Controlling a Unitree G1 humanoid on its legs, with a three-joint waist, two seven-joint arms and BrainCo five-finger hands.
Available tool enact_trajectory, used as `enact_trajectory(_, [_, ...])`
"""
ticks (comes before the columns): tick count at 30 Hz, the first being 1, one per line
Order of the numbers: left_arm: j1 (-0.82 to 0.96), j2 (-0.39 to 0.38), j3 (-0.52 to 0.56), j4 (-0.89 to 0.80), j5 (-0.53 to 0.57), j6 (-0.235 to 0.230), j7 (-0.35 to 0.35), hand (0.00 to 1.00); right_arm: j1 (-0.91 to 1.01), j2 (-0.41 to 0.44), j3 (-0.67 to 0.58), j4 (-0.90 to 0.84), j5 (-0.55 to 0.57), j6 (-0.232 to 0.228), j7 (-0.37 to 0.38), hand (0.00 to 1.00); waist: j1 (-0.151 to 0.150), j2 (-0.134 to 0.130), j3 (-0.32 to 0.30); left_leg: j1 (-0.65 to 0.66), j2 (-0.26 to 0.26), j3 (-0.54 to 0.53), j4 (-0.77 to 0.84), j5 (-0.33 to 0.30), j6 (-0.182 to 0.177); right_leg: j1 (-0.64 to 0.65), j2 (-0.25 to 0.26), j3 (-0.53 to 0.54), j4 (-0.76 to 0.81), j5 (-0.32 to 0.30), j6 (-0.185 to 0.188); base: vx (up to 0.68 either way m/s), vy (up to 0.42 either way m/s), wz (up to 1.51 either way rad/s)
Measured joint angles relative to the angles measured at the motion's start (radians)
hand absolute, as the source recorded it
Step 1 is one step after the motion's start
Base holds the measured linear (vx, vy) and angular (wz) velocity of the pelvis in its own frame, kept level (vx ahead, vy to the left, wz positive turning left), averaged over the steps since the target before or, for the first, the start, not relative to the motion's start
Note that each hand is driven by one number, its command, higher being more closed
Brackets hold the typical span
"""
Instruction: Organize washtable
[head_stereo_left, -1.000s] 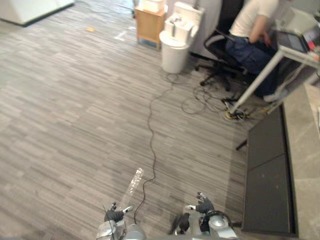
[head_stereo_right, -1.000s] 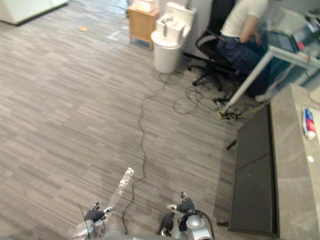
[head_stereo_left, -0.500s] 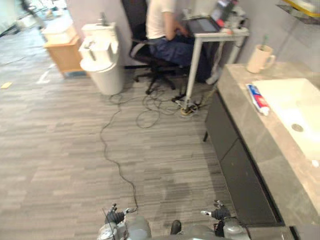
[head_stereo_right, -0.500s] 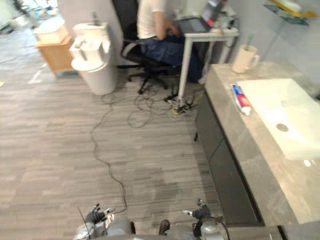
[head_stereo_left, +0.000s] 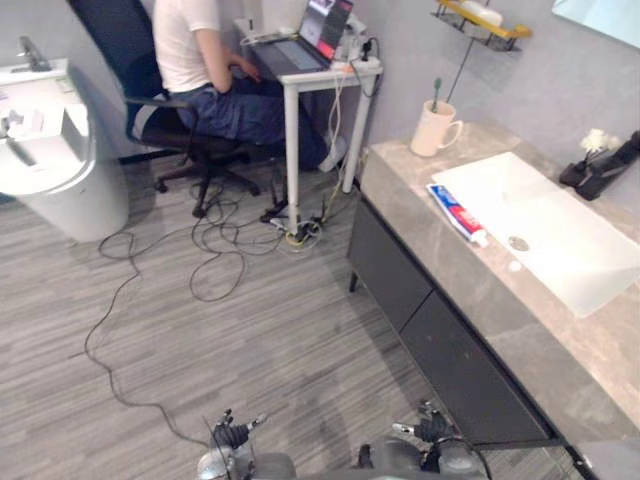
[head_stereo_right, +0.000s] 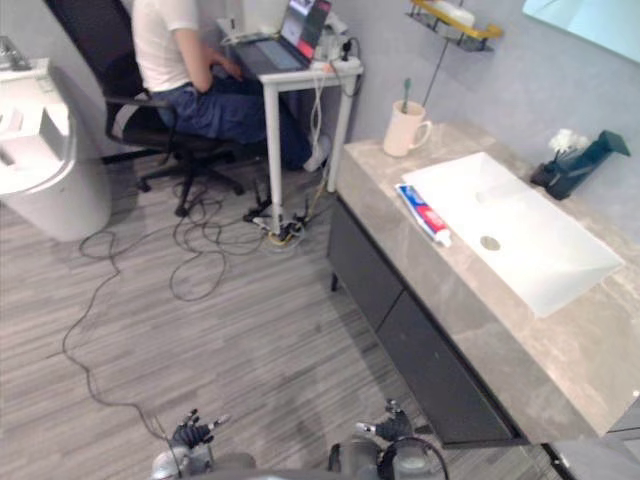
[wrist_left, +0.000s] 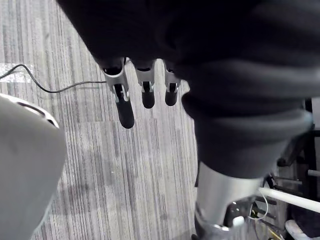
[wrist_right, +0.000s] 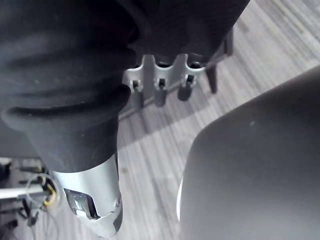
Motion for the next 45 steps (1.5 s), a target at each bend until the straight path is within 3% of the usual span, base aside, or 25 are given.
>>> enact_trajectory(1, [0.001, 0.000, 0.000, 0.006, -0.004, -0.001, 0.000, 0.00, -0.007, -0.003, 0.000, 0.007, -0.001, 0.000, 0.000, 0.00, 0.001, 0.002, 0.000, 0.005, 0.007, 0.009, -0.005, -0.002, -0.007, -0.010, -0.004, -0.034, -0.041, 0.004, -0.005, 0.37, -0.063, -0.42])
enact_trajectory(2, [-0.006, 0.006, -0.005, 0.020, -0.007, 0.000, -0.001, 0.00, -0.018, -0.006, 0.002, 0.026, -0.003, 0.000, 0.001, 0.00, 0.002, 0.001, -0.001, 0.013, 0.012, 0.017, -0.017, 0.001, -0.020, -0.014, -0.003, -0.089, -0.157, 0.042, -0.048, 0.42, -0.115, -0.44])
enact_trajectory(3, [-0.008, 0.015, -0.024, 0.024, -0.007, 0.001, -0.002, 0.00, -0.017, -0.004, 0.000, 0.035, -0.001, 0.000, 0.002, 0.00, 0.000, -0.006, -0.005, 0.025, 0.006, 0.024, -0.023, -0.009, -0.044, -0.006, 0.002, -0.083, -0.263, 0.142, -0.097, 0.44, -0.137, -0.35])
enact_trajectory(4, [-0.010, 0.013, -0.025, 0.031, -0.007, 0.002, -0.003, 0.00, -0.017, -0.004, -0.008, 0.034, 0.001, 0.000, 0.001, 0.00, -0.002, -0.008, -0.006, 0.038, 0.010, 0.023, -0.022, -0.019, -0.059, -0.004, 0.000, -0.077, -0.261, 0.164, -0.106, 0.38, -0.130, -0.29])
enact_trajectory(5, [-0.015, 0.006, -0.023, 0.046, -0.005, 0.003, -0.003, 0.00, -0.027, -0.012, -0.023, 0.035, 0.001, 0.000, 0.001, 0.00, -0.003, 0.028, 0.000, 0.062, 0.032, 0.023, -0.011, -0.017, -0.081, 0.015, 0.016, -0.089, -0.237, 0.146, -0.116, 0.29, -0.110, -0.13])
enact_trajectory(7, [-0.015, -0.020, -0.023, 0.046, -0.001, 0.002, -0.004, 0.00, -0.023, -0.017, -0.033, 0.034, 0.002, 0.000, 0.001, 0.00, -0.016, 0.045, -0.001, 0.060, 0.046, 0.007, 0.071, 0.006, -0.119, 0.058, 0.021, -0.088, -0.237, 0.098, -0.113, 0.34, -0.166, -0.02])
enact_trajectory(8, [-0.013, -0.021, -0.015, 0.043, 0.000, 0.002, -0.003, 0.00, -0.023, -0.021, -0.034, 0.031, 0.002, 0.000, 0.000, 0.00, -0.023, 0.059, -0.002, 0.031, 0.069, -0.005, 0.196, 0.020, -0.142, 0.099, 0.034, -0.094, -0.246, 0.077, -0.117, 0.34, -0.170, 0.00])
enact_trajectory(10, [-0.004, -0.030, 0.008, 0.023, 0.003, 0.003, -0.004, 0.00, -0.016, -0.022, -0.030, 0.020, 0.003, 0.002, -0.002, 0.00, -0.023, 0.058, 0.002, -0.053, 0.124, -0.016, 0.448, 0.073, -0.141, 0.164, 0.064, -0.072, -0.280, 0.058, -0.128, 0.29, -0.109, -0.36])
enact_trajectory(11, [0.003, -0.032, 0.012, 0.003, 0.003, 0.000, -0.004, 0.00, -0.015, -0.016, -0.030, 0.015, 0.004, 0.003, -0.003, 0.00, -0.020, 0.063, -0.001, -0.104, 0.152, -0.023, 0.567, 0.065, -0.134, 0.191, 0.083, -0.044, -0.303, 0.052, -0.135, 0.26, -0.067, -0.67])
enact_trajectory(13, [0.004, -0.030, 0.011, -0.008, 0.003, 0.001, -0.004, 0.00, -0.015, -0.012, -0.032, 0.016, 0.007, 0.004, -0.004, 0.00, -0.014, 0.059, -0.001, -0.167, 0.156, -0.017, 0.615, 0.054, -0.116, 0.224, 0.093, 0.007, -0.334, 0.051, -0.135, 0.22, -0.021, -0.84])
enact_trajectory(16, [0.001, -0.030, 0.010, -0.022, 0.001, -0.001, -0.004, 0.00, -0.019, -0.013, -0.054, 0.040, 0.012, 0.010, -0.005, 0.00, 0.005, 0.056, 0.000, -0.234, 0.137, -0.036, 0.454, 0.053, -0.114, 0.258, 0.092, 0.099, -0.367, 0.054, -0.127, 0.24, 0.125, -0.87])
enact_trajectory(19, [0.000, -0.027, 0.006, -0.023, -0.004, -0.006, -0.004, 0.00, -0.021, -0.007, -0.069, 0.047, 0.012, 0.013, -0.006, 0.00, 0.005, 0.043, 0.001, -0.274, 0.043, -0.221, 0.210, 0.057, -0.120, 0.266, 0.070, 0.186, -0.372, 0.044, -0.073, 0.15, 0.238, -0.86])
enact_trajectory(20, [0.003, -0.028, 0.007, -0.021, -0.011, -0.010, -0.003, 0.00, -0.018, -0.010, -0.069, 0.053, 0.012, 0.013, -0.007, 0.00, 0.005, 0.046, 0.000, -0.267, 0.018, -0.291, 0.128, 0.104, -0.133, 0.257, 0.069, 0.232, -0.360, 0.032, -0.043, 0.17, 0.351, -1.06])
enact_trajectory(23, [0.002, -0.002, 0.003, -0.012, -0.015, -0.010, -0.002, 0.00, 0.001, 0.010, -0.068, 0.074, 0.011, 0.015, -0.005, 0.00, 0.005, -0.007, -0.040, -0.255, -0.008, -0.198, 0.171, 0.037, -0.084, 0.257, 0.029, 0.312, -0.391, 0.044, 0.006, 0.20, 0.329, -0.81])
enact_trajectory(26, [-0.001, 0.006, 0.007, 0.012, -0.014, -0.009, -0.002, 0.00, 0.005, 0.018, -0.069, 0.075, 0.009, 0.018, -0.003, 0.00, 0.004, -0.007, -0.045, -0.230, -0.011, -0.114, 0.215, -0.026, -0.043, 0.248, 0.008, 0.361, -0.379, 0.066, 0.024, 0.18, 0.337, -0.69])
enact_trajectory(28, [-0.008, 0.007, 0.006, 0.030, -0.012, -0.005, -0.002, 0.00, -0.001, 0.016, -0.070, 0.074, 0.002, 0.017, -0.002, 0.00, 0.006, 0.000, -0.049, -0.188, -0.008, -0.046, 0.175, -0.032, -0.035, 0.201, -0.001, 0.352, -0.312, 0.101, 0.024, 0.08, 0.236, -0.97])
enact_trajectory(30, [-0.007, 0.008, -0.002, 0.048, -0.008, -0.001, -0.002, 0.00, -0.010, 0.012, -0.069, 0.075, 0.000, 0.017, -0.002, 0.00, 0.002, 0.007, -0.050, -0.129, -0.006, 0.026, 0.119, -0.022, -0.019, 0.152, -0.030, 0.247, -0.236, 0.135, 0.026, 0.06, 0.182, -1.07])
enact_trajectory(32, [-0.012, 0.016, -0.044, 0.067, 0.000, 0.000, -0.003, 0.00, -0.019, 0.002, -0.065, 0.082, -0.004, 0.015, -0.002, 0.00, -0.005, 0.022, -0.054, -0.077, -0.007, 0.082, 0.066, -0.017, -0.011, 0.144, -0.059, 0.051, -0.231, 0.141, 0.004, 0.07, 0.117, -0.85])
enact_trajectory(35, [-0.031, 0.039, -0.110, 0.108, 0.006, 0.004, -0.005, 0.00, -0.038, -0.009, -0.060, 0.098, -0.010, 0.014, -0.004, 0.00, -0.032, 0.034, -0.053, -0.072, -0.011, 0.080, 0.044, -0.012, -0.009, 0.142, -0.013, -0.033, -0.313, 0.132, -0.013, 0.08, 0.016, -0.32])
enact_trajectory(37, [-0.038, 0.041, -0.124, 0.109, 0.010, 0.004, -0.005, 0.00, -0.039, -0.020, -0.064, 0.123, -0.009, 0.011, -0.004, 0.00, -0.030, 0.036, -0.057, -0.069, -0.025, 0.049, 0.042, -0.005, -0.021, 0.177, -0.002, -0.033, -0.373, 0.132, -0.013, 0.10, -0.061, -0.28])
enact_trajectory(40, [-0.038, 0.028, -0.141, 0.104, 0.047, 0.003, -0.014, 0.00, -0.039, -0.029, -0.072, 0.119, -0.001, 0.006, -0.007, 0.00, -0.030, 0.063, -0.044, -0.057, -0.009, 0.043, 0.078, 0.002, -0.034, 0.234, 0.016, -0.018, -0.444, 0.134, -0.008, 0.12, -0.085, -0.16])
enact_trajectory(43, [-0.029, 0.011, -0.119, 0.061, 0.048, 0.001, -0.025, 0.00, -0.037, -0.028, -0.072, 0.119, 0.001, 0.008, -0.009, 0.00, -0.020, 0.058, -0.039, -0.151, 0.048, 0.025, 0.363, 0.022, -0.069, 0.276, 0.031, 0.010, -0.471, 0.133, -0.010, 0.03, -0.039, -0.29])
enact_trajectory(44, [-0.024, 0.009, -0.095, 0.043, 0.047, -0.001, -0.024, 0.00, -0.033, -0.017, -0.070, 0.109, 0.002, 0.008, -0.009, 0.00, -0.009, 0.051, -0.033, -0.211, 0.079, 0.008, 0.503, 0.053, -0.103, 0.288, 0.044, 0.044, -0.471, 0.127, -0.012, 0.08, 0.050, -0.84])
enact_trajectory(45, [-0.026, 0.006, -0.094, 0.039, 0.048, -0.002, -0.025, 0.00, -0.030, -0.016, -0.071, 0.108, 0.003, 0.011, -0.013, 0.00, 0.005, 0.056, -0.033, -0.232, 0.092, -0.026, 0.541, 0.018, -0.094, 0.290, 0.051, 0.082, -0.469, 0.125, -0.015, 0.08, 0.066, -0.93])
